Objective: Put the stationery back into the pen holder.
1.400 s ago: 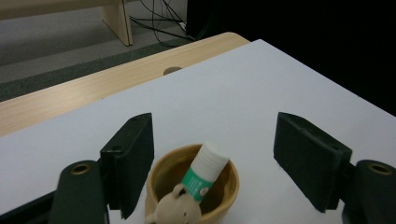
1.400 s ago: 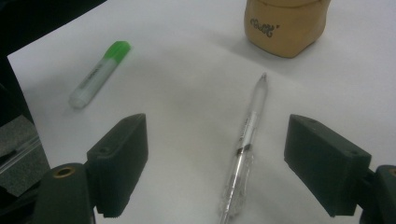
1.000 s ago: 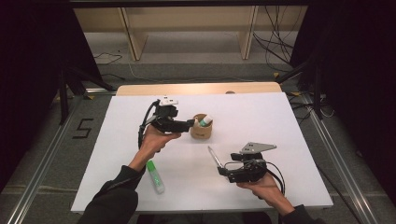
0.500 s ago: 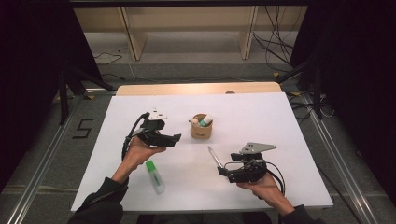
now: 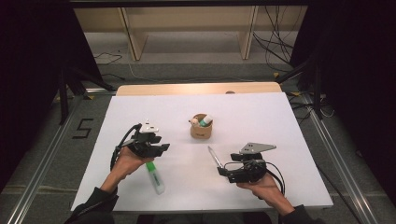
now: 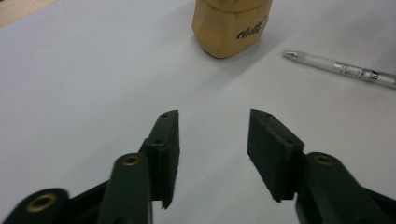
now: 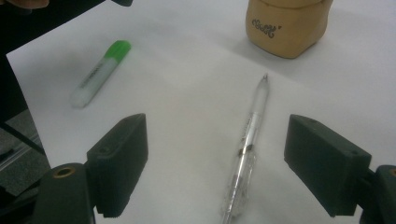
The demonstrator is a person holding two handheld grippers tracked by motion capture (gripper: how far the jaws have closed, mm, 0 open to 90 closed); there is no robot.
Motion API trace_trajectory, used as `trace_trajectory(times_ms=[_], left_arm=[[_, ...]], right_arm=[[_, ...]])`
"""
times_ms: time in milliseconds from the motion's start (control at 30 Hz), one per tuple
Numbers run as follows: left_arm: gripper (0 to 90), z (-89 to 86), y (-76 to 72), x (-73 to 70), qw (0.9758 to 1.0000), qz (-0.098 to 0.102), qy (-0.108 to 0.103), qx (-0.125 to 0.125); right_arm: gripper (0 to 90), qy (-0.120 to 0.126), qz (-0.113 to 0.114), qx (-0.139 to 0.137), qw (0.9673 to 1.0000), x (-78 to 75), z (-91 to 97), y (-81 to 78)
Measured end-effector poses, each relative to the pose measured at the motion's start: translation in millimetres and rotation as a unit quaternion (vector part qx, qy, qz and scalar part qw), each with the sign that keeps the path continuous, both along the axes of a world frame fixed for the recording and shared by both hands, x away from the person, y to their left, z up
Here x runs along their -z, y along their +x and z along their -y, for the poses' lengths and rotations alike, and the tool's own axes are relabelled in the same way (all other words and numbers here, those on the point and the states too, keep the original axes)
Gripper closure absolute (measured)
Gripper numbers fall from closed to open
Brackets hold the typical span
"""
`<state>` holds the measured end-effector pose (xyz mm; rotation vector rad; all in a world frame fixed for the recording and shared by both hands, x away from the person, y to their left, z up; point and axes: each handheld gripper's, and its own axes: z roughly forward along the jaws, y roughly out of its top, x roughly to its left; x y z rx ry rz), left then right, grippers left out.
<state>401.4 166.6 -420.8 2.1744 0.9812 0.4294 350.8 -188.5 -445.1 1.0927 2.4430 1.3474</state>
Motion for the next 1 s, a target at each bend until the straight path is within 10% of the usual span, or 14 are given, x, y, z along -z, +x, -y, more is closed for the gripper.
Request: trace_trajectory(times_ms=[400,1000], left_arm=[[87.9,-5.7,-13.5,15.0,0.9989,-0.002,0.045,0.014],[89.2,-5.0,-9.0,29.4,0.9957,-0.035,0.081,0.03]], right_arm=[[21.6,0.008,0.006,-0.001,0.9999,-2.0,0.4,-1.3],[20.4,0.023,0.018,0.003,0.9996,-5.3,3.9,-3.3]])
